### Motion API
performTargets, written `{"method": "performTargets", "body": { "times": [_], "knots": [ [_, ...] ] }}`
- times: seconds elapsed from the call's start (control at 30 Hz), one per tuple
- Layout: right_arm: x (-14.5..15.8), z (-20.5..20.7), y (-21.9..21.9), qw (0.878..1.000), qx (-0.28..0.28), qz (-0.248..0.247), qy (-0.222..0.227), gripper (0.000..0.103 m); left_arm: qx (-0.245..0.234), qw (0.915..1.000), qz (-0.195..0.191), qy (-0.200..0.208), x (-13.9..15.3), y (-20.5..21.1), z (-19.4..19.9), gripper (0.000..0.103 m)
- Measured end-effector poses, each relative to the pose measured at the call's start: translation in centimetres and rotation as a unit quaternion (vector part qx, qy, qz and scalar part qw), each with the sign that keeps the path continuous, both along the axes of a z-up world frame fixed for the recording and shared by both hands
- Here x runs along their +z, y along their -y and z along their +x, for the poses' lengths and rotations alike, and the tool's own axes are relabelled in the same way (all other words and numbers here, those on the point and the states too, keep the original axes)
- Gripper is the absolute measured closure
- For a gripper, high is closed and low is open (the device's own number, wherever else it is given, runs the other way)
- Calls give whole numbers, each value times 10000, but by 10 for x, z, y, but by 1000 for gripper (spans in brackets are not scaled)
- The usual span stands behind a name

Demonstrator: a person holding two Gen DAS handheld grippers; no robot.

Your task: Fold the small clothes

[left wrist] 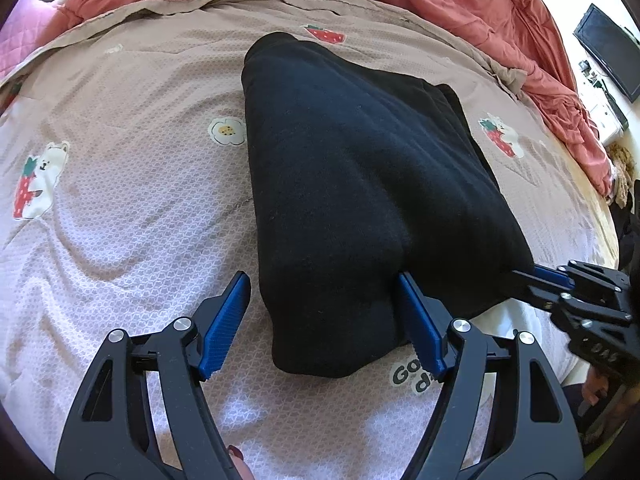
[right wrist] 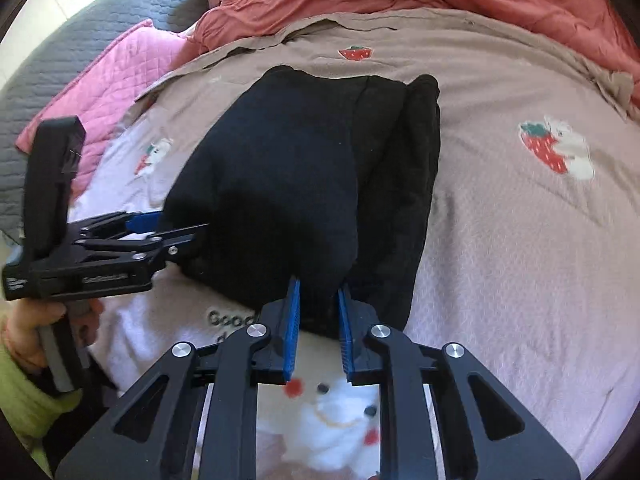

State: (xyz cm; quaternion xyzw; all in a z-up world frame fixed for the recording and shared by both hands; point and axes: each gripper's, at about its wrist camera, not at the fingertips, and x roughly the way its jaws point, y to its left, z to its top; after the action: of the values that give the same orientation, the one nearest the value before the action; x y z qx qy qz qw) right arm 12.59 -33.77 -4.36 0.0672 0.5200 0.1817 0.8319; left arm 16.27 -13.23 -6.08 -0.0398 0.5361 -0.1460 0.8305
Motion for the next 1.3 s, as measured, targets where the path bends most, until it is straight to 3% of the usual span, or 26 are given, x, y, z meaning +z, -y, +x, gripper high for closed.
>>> {"method": "performTargets", "body": {
  "times": [0.17, 0.3, 0.67, 0.77, 0.8, 0.93, 1.03, 1.17, 1.3],
  "knots": [
    [-11, 5, -5, 9991, -115, -281, -295, 87, -70, 10000, 9, -34, -3, 1, -2, 36],
    [-14, 5, 0, 9990, -237, -157, -351, 86, -61, 10000, 5, -38, -4, 2, -1, 36],
    [-8, 3, 3, 9991, -343, -177, -185, 76, -38, 10000, 87, -29, -1, 2, -3, 36],
    [-2, -1, 4, 9987, -462, -230, -31, 66, -8, 10000, 92, 5, 5, 2, -6, 36],
    [2, -4, 6, 9980, -567, -256, 60, 55, 2, 9999, 106, 32, 8, 2, -7, 36],
    [16, -13, 13, 9948, -902, -271, 383, 39, 23, 9999, 106, 129, 18, -1, -12, 32],
    [23, -18, 15, 9910, -1098, -451, 617, 34, 34, 9997, 158, 200, 27, -5, -17, 31],
    [34, -30, 16, 9850, -1347, -414, 998, 19, 81, 9993, 175, 318, 40, -10, -23, 29],
    [48, -45, 11, 9768, -1470, -403, 1505, 10, 148, 9987, 189, 458, 52, -14, -29, 17]
  ]
}}
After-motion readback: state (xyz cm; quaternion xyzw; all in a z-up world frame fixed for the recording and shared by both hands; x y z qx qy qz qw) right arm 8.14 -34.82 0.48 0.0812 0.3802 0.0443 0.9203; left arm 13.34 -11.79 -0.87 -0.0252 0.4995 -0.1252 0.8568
